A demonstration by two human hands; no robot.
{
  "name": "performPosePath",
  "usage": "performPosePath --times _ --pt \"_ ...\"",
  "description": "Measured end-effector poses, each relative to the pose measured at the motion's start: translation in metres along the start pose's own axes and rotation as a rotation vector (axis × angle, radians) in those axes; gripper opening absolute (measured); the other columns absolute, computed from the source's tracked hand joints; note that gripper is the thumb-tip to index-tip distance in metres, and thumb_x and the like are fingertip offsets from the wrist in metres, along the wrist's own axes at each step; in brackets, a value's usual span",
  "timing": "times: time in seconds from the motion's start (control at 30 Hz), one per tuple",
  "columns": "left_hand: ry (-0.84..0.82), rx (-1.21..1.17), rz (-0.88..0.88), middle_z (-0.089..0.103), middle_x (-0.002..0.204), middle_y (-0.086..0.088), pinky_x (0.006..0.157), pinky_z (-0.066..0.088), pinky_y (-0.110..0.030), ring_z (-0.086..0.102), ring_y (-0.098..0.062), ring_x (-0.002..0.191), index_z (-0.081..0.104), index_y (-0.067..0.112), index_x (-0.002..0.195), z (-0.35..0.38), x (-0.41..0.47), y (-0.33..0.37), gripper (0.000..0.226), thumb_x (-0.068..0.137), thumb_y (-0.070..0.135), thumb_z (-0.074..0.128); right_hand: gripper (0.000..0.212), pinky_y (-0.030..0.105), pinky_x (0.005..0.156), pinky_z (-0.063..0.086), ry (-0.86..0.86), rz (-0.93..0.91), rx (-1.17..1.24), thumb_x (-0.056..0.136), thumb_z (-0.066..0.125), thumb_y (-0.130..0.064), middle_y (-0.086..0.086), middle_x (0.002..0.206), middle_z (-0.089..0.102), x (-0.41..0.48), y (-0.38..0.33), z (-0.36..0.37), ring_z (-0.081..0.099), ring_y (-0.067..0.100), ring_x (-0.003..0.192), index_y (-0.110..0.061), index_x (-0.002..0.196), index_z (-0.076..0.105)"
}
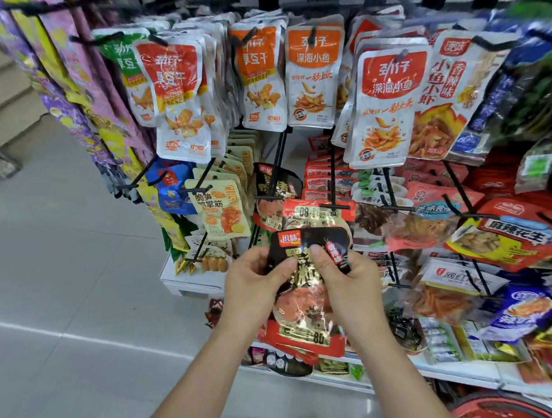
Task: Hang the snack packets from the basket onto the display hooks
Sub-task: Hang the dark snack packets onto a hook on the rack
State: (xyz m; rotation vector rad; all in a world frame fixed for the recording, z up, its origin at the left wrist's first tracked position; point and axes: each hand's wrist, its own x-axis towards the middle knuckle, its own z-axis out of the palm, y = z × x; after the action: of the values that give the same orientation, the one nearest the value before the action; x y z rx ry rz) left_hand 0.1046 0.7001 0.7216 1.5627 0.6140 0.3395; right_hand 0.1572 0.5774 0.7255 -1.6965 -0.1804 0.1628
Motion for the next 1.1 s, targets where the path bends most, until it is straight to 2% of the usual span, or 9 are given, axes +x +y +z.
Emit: performPosePath --times 0.1,0.17,0.23,0.33,0.47,0.67,0.83,0.97,1.1 --pt "0.082 -0.061 -0.001 0.074 0.079 -0.002 0.073 0.056 -0.035 0.069 -0.022 0.079 0.071 0.016 0.083 -0.003 0.0 0.003 0.007 0.083 0.009 0.073 0.028 0.022 0.051 0.047 -0.107 0.176 0.147 0.09 0.06 -0.042 -0.006 0.06 0.056 -0.005 -0.009 -0.003 0.053 0.006 0.052 -0.023 0.07 0.062" --pt "0.13 -0.124 -0.02 0.074 0.079 -0.002 0.075 0.056 -0.039 0.069 -0.024 0.079 0.071 0.013 0.084 -0.006 0.001 0.005 0.007 0.085 0.006 0.07 0.024 0.028 0.075 0.054 -0.193 0.331 0.317 0.09 0.059 -0.046 -0.005 0.09 0.072 -0.007 -0.009 -0.009 0.067 0.007 0.084 -0.024 0.092 0.067" --pt "0.161 -0.174 -0.052 0.073 0.077 0.0 0.075 0.054 -0.038 0.067 -0.022 0.08 0.071 0.014 0.086 -0.01 0.001 0.003 0.012 0.087 0.003 0.067 0.032 0.032 0.072 0.056 -0.233 0.391 0.406 0.089 0.06 -0.042 -0.002 0.113 0.071 -0.008 -0.009 -0.014 0.067 0.015 0.101 -0.021 0.113 0.067" --pt "0.174 -0.221 -0.071 0.074 0.082 -0.005 0.084 0.054 -0.05 0.067 -0.03 0.087 0.072 0.015 0.087 -0.014 0.0 0.002 0.018 0.088 0.0 0.063 0.028 0.033 0.07 0.058 -0.238 0.191 0.209 0.098 0.055 -0.015 -0.008 0.121 0.067 -0.011 -0.01 -0.018 0.066 0.013 0.1 -0.035 0.111 0.069" --pt "0.216 -0.213 -0.012 0.073 0.082 -0.001 0.088 0.052 -0.054 0.066 -0.027 0.086 0.068 0.015 0.091 -0.036 0.002 0.006 0.019 0.091 -0.002 0.059 0.053 0.042 0.111 0.035 -0.211 -0.065 -0.059 0.094 0.057 -0.004 -0.032 0.135 0.043 -0.015 -0.015 -0.026 0.042 0.011 0.132 -0.048 0.122 0.047" --pt "0.066 -0.132 0.115 0.075 0.082 0.003 0.068 0.055 -0.026 0.07 -0.012 0.079 0.069 0.015 0.095 -0.074 0.005 0.023 0.029 0.089 -0.01 0.055 0.07 0.017 0.073 0.048 -0.231 -0.041 -0.122 0.087 0.068 -0.005 -0.039 0.09 0.058 -0.021 -0.031 -0.035 0.058 -0.015 0.071 -0.052 0.124 0.032" --pt "-0.186 0.299 0.322 0.073 0.09 0.004 0.08 0.05 -0.025 0.066 -0.013 0.088 0.076 0.03 0.075 -0.085 0.002 0.045 0.043 0.082 -0.011 0.065 0.078 0.036 0.089 0.048 -0.344 -0.1 -0.58 0.089 0.069 -0.018 -0.002 0.116 0.064 -0.025 -0.052 -0.034 0.057 0.015 0.115 -0.058 0.133 0.018" --pt "-0.4 0.736 0.489 0.052 0.127 0.021 0.102 0.032 -0.014 0.044 0.001 0.123 0.076 0.031 0.083 -0.073 0.008 0.055 0.032 0.083 0.0 0.068 0.085 0.037 0.068 0.049 -0.587 -0.315 -0.964 0.094 0.061 -0.024 -0.004 0.08 0.062 -0.023 -0.076 -0.031 0.058 0.012 0.07 -0.063 0.137 -0.001" --pt "-0.4 0.674 0.355 0.066 0.086 0.015 0.081 0.045 -0.02 0.059 0.001 0.086 0.076 0.024 0.083 -0.07 0.009 0.049 0.024 0.082 0.0 0.071 0.083 0.033 0.06 0.047 -0.554 -0.408 -1.12 0.092 0.063 -0.031 -0.01 0.079 0.059 -0.016 -0.086 -0.029 0.052 0.011 0.065 -0.06 0.142 0.004"
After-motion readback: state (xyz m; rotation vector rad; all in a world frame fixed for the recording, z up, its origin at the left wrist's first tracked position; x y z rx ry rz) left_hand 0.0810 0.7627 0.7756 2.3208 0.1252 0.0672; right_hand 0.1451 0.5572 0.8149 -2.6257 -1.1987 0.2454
